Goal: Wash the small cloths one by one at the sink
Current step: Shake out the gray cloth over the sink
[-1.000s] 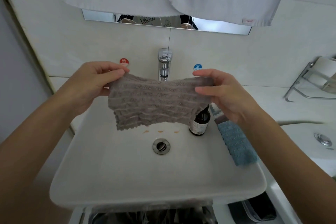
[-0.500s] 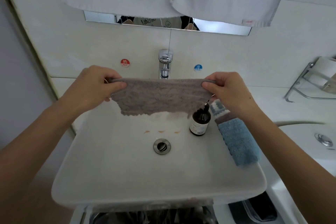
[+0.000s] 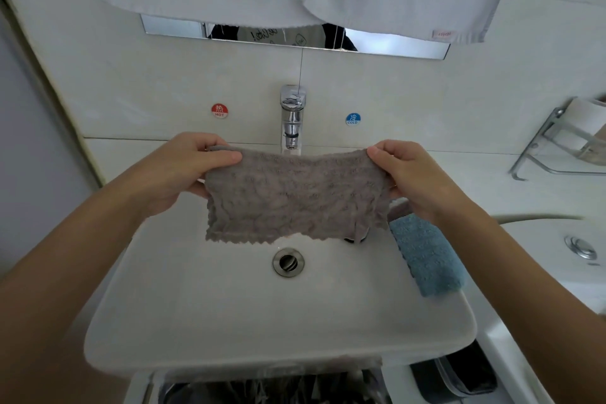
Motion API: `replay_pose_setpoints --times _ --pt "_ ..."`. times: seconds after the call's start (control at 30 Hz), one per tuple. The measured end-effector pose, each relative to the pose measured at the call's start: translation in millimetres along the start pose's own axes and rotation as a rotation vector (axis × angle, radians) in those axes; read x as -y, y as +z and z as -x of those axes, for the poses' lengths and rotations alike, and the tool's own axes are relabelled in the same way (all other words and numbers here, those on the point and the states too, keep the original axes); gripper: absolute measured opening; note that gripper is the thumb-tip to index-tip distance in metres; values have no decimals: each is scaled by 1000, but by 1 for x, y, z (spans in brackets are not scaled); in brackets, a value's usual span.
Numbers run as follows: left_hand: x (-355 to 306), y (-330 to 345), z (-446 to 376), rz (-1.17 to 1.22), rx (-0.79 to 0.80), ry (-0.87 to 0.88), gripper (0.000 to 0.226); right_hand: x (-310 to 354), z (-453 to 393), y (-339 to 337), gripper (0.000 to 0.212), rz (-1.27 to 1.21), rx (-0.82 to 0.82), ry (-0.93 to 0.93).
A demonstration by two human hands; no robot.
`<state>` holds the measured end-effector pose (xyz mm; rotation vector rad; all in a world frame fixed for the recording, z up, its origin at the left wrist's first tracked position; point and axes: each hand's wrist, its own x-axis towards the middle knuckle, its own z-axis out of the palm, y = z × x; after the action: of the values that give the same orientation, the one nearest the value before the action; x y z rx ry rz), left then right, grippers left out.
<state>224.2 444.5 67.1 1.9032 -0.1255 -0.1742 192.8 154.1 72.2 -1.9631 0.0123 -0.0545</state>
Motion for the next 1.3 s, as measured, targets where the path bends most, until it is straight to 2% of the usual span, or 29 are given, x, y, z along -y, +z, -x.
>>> replay_pose_setpoints --times 0.13,0.33,0.47,0.53,0.63,0.7,0.77,0.83,0.87,0.97,1.03,1.1,1.2,1.3 --pt "0 26 0 48 -17 -6 13 -3 3 5 27 -83 -14 44" --pt "-8 83 4 199 -35 109 15 -8 7 23 18 -162 -35 -33" --pt "-5 121 4 41 -48 306 23 -12 10 37 22 -191 -15 -66" --pt "-5 134 5 -27 -71 385 25 -17 11 38 16 -158 -49 -97" --pt "-5 146 4 -94 54 485 29 -26 16 31 7 -142 -98 -109" --pt "-2 150 3 -172 178 515 36 -31 20 25 19 -140 -129 -98" --pt "0 154 2 -233 211 547 41 -35 24 17 25 -141 -174 -96" --pt "0 158 0 -127 174 578 35 -37 26 9 13 -160 -191 -95" --pt "1 159 -2 -64 102 578 36 -39 27 3 5 -172 -181 -91" --pt "3 165 -13 20 -94 454 38 -42 30 -16 15 -177 -146 -94" --pt "3 170 -17 112 8 299 43 -42 32 -31 16 -240 -105 -94" --pt "1 175 -19 303 188 178 28 -43 34 -47 18 -264 -59 -73" --pt "-1 187 -20 388 258 133 8 -54 34 -64 19 60 -66 -110" --pt "-1 205 -23 417 259 71 3 -71 33 -73 14 288 -148 -119"
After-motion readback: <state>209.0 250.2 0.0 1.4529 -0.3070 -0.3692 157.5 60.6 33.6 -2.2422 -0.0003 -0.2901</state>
